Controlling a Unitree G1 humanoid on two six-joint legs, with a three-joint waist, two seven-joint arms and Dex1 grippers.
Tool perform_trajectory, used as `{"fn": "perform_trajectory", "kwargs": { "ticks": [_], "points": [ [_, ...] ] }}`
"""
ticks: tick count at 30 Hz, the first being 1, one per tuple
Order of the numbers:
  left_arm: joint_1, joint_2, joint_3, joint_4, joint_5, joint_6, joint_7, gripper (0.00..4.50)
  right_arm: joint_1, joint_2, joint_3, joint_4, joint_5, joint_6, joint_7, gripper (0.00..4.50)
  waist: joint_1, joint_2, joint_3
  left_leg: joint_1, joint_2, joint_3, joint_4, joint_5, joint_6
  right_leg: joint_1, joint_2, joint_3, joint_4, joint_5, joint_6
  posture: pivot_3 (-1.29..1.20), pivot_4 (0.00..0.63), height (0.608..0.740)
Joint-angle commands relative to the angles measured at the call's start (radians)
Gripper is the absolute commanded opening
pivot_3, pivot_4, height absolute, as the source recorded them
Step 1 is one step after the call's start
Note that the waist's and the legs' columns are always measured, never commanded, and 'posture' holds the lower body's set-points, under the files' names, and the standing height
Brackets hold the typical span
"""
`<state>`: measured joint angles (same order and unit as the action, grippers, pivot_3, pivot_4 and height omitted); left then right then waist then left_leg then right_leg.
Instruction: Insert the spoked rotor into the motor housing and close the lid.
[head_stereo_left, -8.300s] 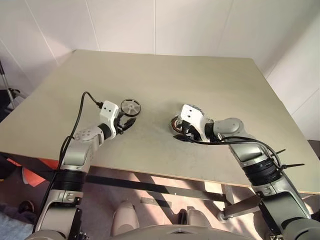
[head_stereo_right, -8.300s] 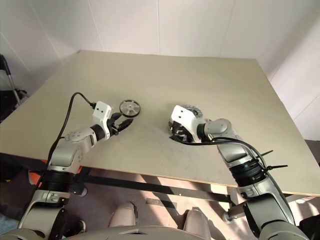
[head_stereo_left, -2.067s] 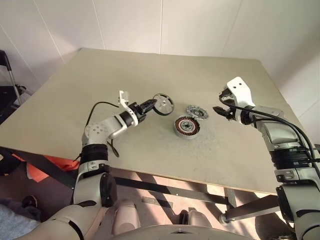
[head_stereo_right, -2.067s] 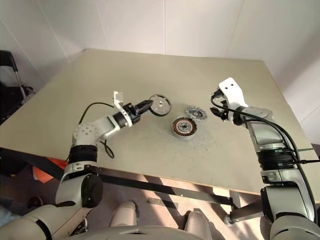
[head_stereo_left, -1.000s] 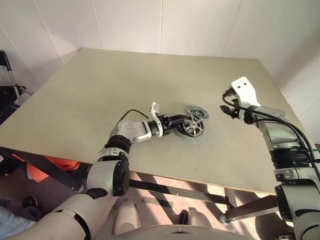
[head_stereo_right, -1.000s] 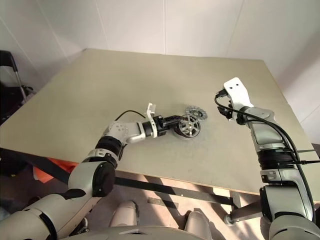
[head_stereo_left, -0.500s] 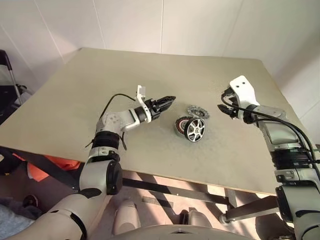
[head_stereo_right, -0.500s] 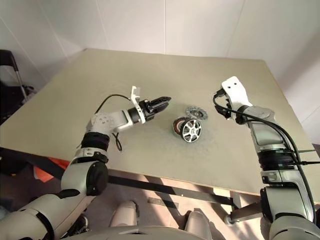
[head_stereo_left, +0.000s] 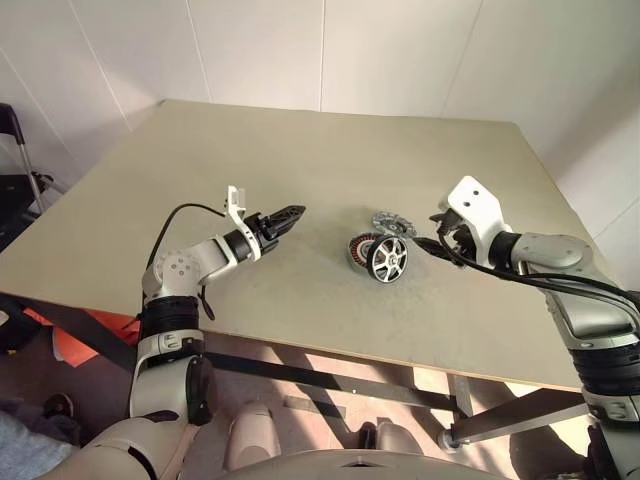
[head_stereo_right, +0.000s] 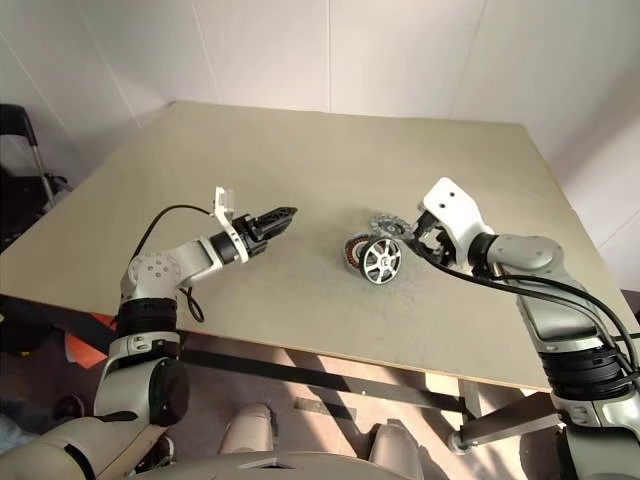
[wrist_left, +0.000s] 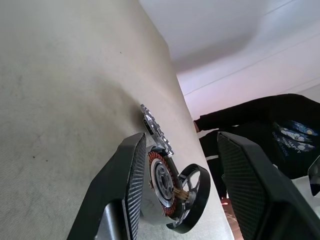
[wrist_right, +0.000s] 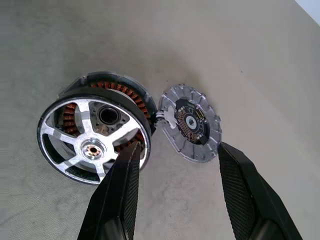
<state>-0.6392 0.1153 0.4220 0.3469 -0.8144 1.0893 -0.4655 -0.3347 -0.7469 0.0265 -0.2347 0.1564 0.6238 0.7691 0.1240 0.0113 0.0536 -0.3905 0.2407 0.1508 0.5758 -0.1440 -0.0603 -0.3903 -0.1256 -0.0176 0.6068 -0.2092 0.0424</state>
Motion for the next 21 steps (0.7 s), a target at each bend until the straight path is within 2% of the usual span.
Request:
{"fn": "perform_trajectory", "kwargs": {
  "ticks": [1,3,13,21],
  "points": [
    [-0.012,-0.013,-0.002,-0.042,-0.025,-0.024,0.011,2.40,-0.055,0.028,0.034,-0.008,-0.008,-0.002,-0.014,2.72,0.000,0.000,0.000,0.000,0.000,0.000,0.000,0.000,0.000,0.000,0.000,0.000,0.000,0.000,-0.001,0.00,0.000,0.740],
    [-0.011,-0.016,-0.002,-0.047,-0.026,-0.030,0.016,2.40,-0.064,0.037,0.066,0.016,-0.032,-0.012,-0.021,2.72,0.000,0.000,0.000,0.000,0.000,0.000,0.000,0.000,0.000,0.000,0.000,0.000,0.000,0.003,-0.005,0.00,0.000,0.740],
    [-0.002,0.025,0.019,-0.042,-0.028,-0.055,0.028,2.40,-0.098,0.090,0.126,0.081,-0.047,-0.038,-0.027,2.72,0.000,0.000,0.000,-0.006,0.000,0.000,-0.003,0.001,-0.001,-0.006,0.001,0.000,-0.001,0.003,-0.005,0.00,0.000,0.740],
    [0.015,0.019,0.006,-0.052,-0.031,-0.065,0.037,2.40,-0.215,0.141,0.142,0.195,-0.072,-0.070,-0.045,2.72,0.000,0.000,0.000,-0.005,0.000,0.000,-0.003,0.002,-0.003,-0.006,0.000,0.000,0.000,0.003,-0.005,0.00,0.000,0.740]
  ]
}}
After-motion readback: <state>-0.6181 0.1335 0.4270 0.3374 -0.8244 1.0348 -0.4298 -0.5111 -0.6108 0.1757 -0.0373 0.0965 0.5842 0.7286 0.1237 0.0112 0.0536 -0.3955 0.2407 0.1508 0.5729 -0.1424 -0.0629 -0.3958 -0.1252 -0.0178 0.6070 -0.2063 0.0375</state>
